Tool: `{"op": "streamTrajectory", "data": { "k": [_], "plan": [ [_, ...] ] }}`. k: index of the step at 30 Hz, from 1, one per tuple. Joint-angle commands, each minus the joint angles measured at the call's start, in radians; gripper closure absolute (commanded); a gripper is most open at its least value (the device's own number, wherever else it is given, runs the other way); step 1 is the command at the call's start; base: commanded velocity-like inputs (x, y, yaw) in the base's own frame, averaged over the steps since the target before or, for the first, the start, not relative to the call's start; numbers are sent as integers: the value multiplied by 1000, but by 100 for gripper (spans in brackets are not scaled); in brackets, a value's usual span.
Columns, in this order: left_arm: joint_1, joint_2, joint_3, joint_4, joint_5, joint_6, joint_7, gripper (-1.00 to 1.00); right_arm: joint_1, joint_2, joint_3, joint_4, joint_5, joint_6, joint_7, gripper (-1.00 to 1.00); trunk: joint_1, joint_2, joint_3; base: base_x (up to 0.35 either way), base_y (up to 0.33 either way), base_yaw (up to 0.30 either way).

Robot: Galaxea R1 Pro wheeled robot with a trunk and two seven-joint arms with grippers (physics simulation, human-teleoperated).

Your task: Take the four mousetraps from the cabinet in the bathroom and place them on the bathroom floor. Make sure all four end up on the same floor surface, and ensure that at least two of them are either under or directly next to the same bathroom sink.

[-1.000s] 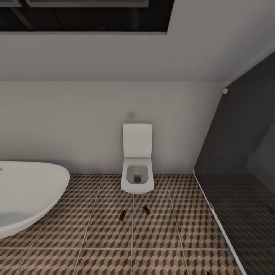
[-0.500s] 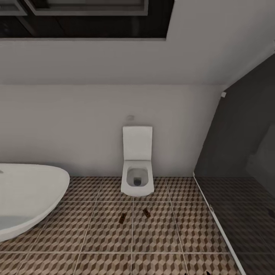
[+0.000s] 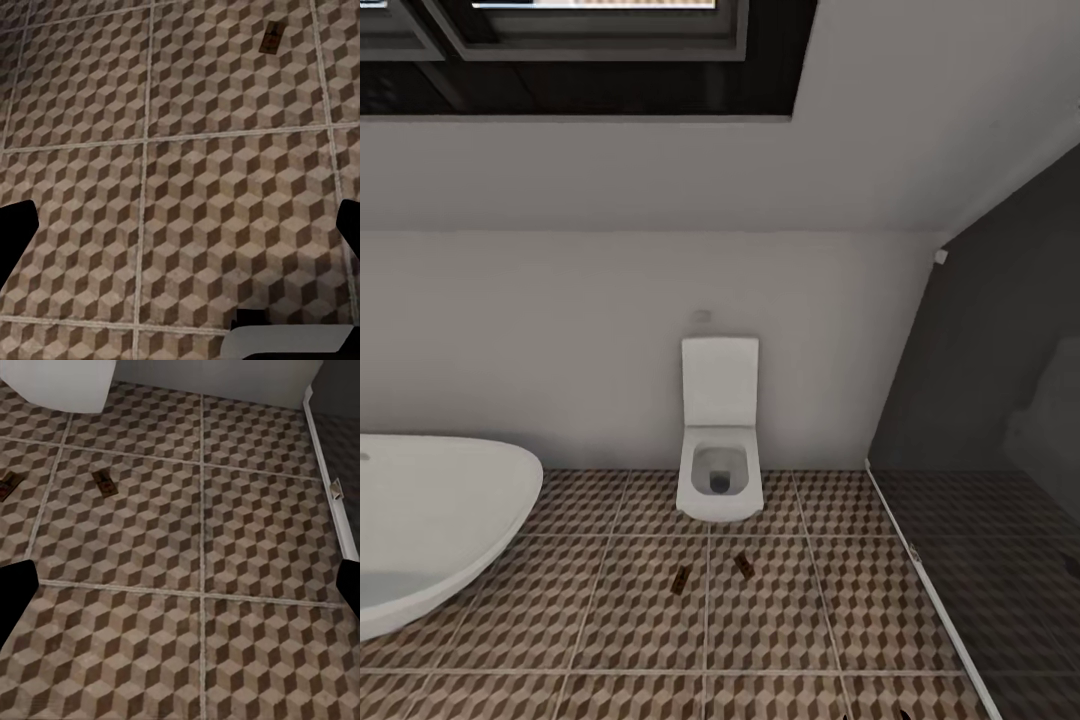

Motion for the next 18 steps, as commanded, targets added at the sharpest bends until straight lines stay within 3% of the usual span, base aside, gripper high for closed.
{"op": "streamTrajectory", "data": {
  "k": [1,18],
  "plan": [
    [-1,-1,-8,2,0,-3,6,-100,-1,0,9,0,-5,-2,-5,-100,1,-2,0,0,0,0],
    [-1,-1,-8,2,0,-3,6,-100,-1,0,9,0,-5,-2,-5,-100,1,-2,25,0,0,0]
  ]
}}
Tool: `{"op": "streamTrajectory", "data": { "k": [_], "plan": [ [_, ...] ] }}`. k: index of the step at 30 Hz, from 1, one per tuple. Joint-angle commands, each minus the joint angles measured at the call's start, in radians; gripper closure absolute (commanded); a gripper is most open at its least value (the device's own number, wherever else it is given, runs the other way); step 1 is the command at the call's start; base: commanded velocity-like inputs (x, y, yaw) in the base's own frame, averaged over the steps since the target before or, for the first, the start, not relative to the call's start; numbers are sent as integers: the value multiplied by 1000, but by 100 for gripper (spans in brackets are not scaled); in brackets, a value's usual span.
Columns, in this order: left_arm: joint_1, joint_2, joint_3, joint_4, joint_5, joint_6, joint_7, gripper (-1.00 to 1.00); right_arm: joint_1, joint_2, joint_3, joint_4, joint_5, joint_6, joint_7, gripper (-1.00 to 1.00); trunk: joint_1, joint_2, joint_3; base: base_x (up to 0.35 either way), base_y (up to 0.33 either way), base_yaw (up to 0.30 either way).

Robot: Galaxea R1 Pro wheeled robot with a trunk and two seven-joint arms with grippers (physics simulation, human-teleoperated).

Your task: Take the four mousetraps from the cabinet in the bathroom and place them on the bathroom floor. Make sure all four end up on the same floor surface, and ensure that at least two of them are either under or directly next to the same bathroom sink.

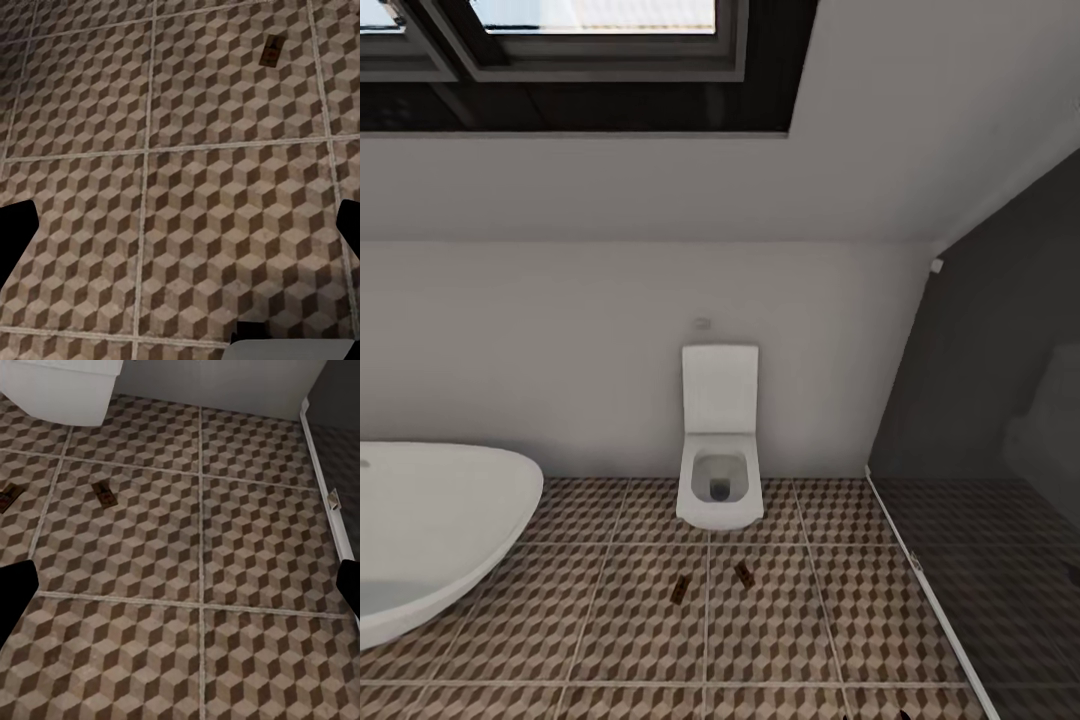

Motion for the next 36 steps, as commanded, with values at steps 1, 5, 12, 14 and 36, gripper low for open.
{"op": "streamTrajectory", "data": {
  "k": [1,5,12,14,36],
  "plan": [
    [-1,-1,-8,2,0,-3,6,-100,-1,0,9,0,-5,-2,-5,-100,1,-2,-1,0,0,0],
    [-1,-1,-8,2,0,-3,6,-100,-1,-1,9,0,-5,-2,-5,-100,1,-2,1,0,0,0],
    [-1,-1,-8,2,0,-3,6,-100,-1,0,9,0,-5,-2,-4,-100,1,-2,1,0,0,0],
    [-1,-1,-8,2,0,-3,6,-100,-1,0,9,0,-5,-2,-4,-100,1,-2,2,0,0,0],
    [-1,-1,-8,2,0,-3,6,-100,-1,0,9,0,-5,-2,-4,-100,1,-2,31,0,0,0]
  ]
}}
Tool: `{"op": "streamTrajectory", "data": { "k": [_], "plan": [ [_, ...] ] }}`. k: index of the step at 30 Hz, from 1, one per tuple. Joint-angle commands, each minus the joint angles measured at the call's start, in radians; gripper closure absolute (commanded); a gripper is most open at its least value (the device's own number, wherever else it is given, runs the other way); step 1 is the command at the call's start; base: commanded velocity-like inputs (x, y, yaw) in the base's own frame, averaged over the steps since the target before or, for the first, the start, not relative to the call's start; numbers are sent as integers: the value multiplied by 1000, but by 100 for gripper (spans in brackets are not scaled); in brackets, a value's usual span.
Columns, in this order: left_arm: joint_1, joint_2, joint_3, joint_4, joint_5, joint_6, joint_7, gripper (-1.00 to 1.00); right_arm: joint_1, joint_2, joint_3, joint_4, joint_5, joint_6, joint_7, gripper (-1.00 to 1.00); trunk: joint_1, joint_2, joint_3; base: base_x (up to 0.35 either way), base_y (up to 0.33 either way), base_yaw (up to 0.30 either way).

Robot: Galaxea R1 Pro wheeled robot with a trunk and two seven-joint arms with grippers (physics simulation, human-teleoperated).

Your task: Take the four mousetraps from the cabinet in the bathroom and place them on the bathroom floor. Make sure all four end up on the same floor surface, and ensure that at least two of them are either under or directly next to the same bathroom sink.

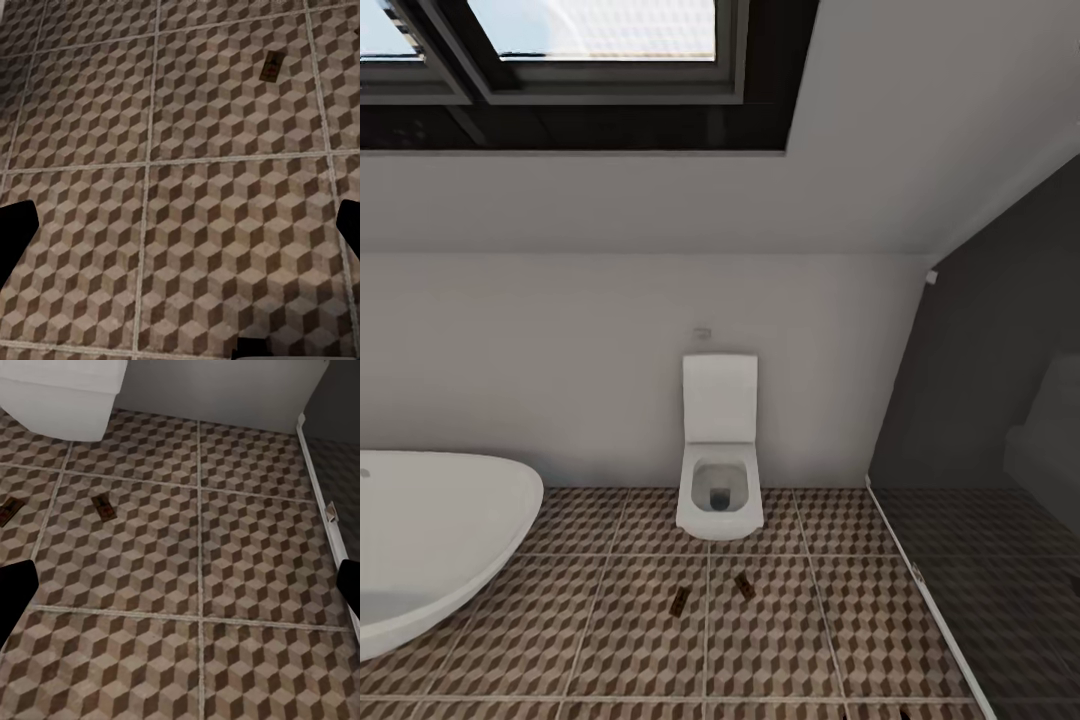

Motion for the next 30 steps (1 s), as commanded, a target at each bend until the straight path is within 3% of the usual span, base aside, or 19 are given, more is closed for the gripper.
{"op": "streamTrajectory", "data": {
  "k": [1,12,30],
  "plan": [
    [-1,-1,-8,2,0,-3,6,-100,-1,0,8,0,-5,-2,-5,-100,1,-2,-1,0,0,0],
    [-1,-1,-8,2,0,-3,6,-100,-1,0,8,0,-5,-2,-5,-100,1,-2,13,0,0,0],
    [-1,-1,-8,2,0,-3,6,-100,-1,-2,10,0,-3,-4,-5,-100,1,-2,15,0,0,0]
  ]
}}
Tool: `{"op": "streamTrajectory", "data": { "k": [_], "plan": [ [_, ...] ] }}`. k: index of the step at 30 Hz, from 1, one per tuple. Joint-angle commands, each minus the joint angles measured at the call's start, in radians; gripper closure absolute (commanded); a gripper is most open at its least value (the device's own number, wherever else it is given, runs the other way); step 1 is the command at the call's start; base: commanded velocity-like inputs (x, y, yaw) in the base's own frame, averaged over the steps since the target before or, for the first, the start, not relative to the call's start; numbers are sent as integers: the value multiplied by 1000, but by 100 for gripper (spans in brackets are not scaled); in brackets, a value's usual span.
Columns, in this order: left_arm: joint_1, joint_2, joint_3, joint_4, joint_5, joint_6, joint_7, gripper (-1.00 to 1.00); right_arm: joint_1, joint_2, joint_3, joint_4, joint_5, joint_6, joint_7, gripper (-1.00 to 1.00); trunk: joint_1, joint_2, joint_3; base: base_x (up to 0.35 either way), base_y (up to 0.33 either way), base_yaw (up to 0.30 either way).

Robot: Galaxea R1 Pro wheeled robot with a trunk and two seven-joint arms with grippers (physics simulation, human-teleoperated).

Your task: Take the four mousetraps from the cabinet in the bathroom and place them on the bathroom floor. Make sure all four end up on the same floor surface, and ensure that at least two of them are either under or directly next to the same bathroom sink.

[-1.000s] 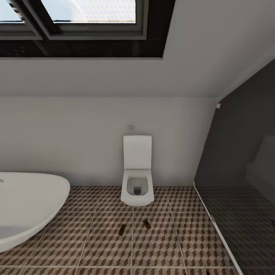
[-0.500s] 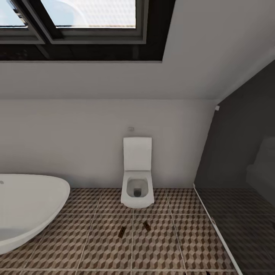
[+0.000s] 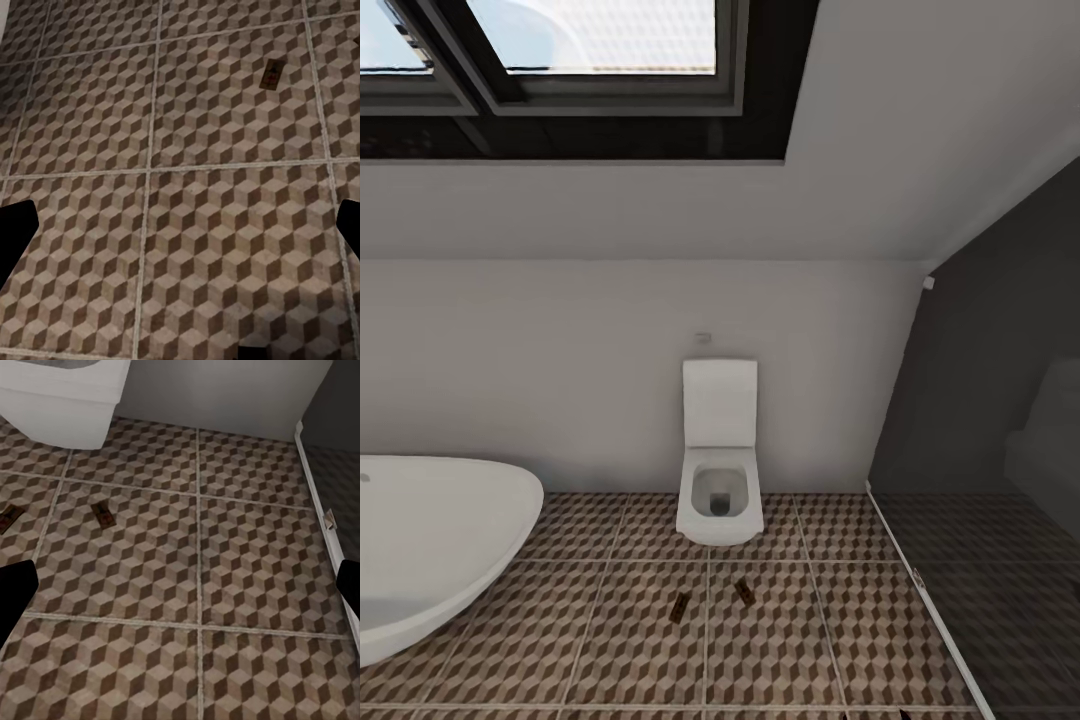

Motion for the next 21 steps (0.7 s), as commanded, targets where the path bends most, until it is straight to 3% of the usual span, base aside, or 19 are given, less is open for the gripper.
{"op": "streamTrajectory", "data": {
  "k": [1,21],
  "plan": [
    [-1,-1,-8,2,0,-3,6,-100,-1,-1,9,0,-5,-2,-5,-100,1,-2,-2,0,0,0],
    [-1,-1,-8,2,0,-3,6,-100,-1,1,9,0,-7,-1,-5,-100,1,-2,-11,0,0,0]
  ]
}}
